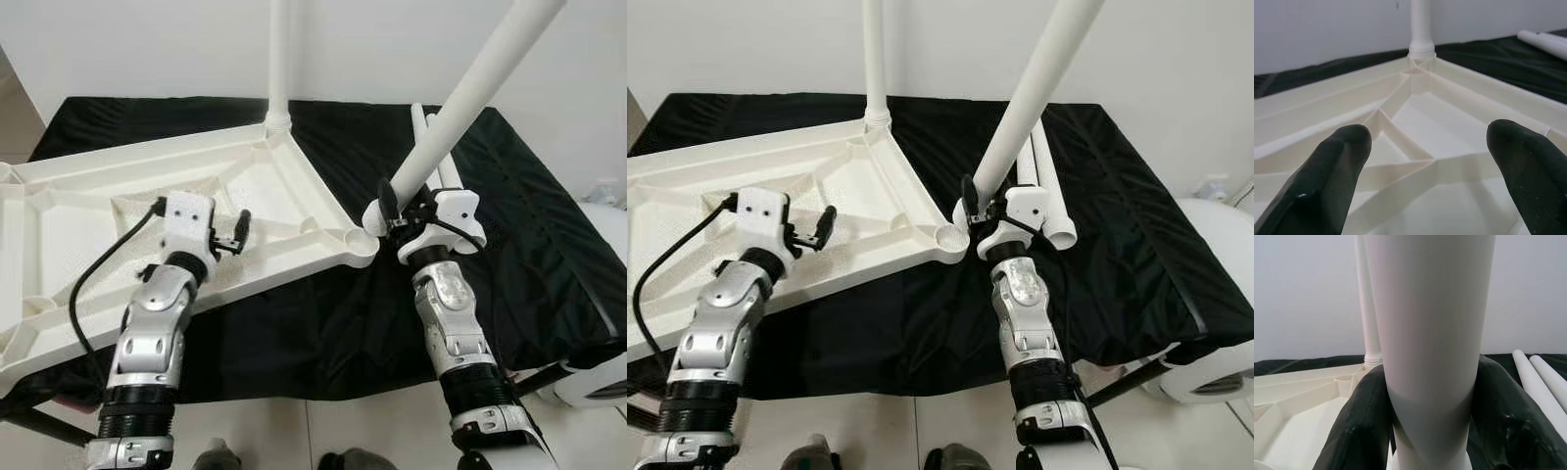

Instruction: Building children table

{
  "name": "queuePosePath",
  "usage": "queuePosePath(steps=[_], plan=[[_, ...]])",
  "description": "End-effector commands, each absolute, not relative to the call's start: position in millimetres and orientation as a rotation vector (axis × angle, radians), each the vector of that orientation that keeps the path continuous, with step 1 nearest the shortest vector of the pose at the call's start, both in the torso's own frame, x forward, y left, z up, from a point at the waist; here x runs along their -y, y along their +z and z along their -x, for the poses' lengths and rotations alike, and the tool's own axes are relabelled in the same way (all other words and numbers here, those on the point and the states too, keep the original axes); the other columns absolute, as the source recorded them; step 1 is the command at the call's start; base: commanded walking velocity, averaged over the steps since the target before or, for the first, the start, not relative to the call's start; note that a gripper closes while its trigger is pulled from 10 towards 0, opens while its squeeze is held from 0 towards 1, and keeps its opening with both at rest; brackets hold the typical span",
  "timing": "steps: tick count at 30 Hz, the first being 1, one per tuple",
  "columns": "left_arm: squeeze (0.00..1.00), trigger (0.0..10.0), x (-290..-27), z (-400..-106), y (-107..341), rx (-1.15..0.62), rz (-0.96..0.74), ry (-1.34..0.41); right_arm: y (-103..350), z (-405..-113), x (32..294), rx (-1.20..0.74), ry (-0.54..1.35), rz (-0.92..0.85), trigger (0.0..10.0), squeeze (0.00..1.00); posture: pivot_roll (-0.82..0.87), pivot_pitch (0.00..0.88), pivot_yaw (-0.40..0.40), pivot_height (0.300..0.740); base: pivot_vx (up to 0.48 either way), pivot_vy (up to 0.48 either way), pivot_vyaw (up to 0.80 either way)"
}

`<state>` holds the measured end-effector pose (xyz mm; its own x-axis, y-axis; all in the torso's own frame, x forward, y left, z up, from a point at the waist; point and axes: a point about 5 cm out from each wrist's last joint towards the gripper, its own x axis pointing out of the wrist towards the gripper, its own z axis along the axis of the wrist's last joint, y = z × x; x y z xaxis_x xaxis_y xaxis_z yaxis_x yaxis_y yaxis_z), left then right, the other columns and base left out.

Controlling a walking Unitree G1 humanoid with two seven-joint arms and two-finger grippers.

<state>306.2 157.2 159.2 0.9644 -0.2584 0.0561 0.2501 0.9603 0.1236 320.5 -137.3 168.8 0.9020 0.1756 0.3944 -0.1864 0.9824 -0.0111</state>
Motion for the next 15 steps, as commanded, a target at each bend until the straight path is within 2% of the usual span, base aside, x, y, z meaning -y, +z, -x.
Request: queuePosePath(steps=[1,12,15], plan=[[0.00,10.0,-176.1,-303.3,167.1,0.132,-0.102,0.106,172.6,-318.3,139.0,0.423,0.175,-0.017,10.0,0.00,0.05,0.000,-0.009,0.740,0.000,0.000,0.00],[0.00,10.0,-184.6,-299.7,173.6,0.189,-0.067,0.140,175.0,-316.4,151.3,0.426,0.136,-0.003,10.0,0.00,0.05,0.000,-0.020,0.740,0.000,0.000,0.00],[0.00,10.0,-179.8,-301.0,174.1,0.204,-0.086,0.095,171.1,-314.9,153.0,0.414,0.132,0.009,10.0,0.00,0.04,0.000,-0.014,0.740,0.000,0.000,0.00]])
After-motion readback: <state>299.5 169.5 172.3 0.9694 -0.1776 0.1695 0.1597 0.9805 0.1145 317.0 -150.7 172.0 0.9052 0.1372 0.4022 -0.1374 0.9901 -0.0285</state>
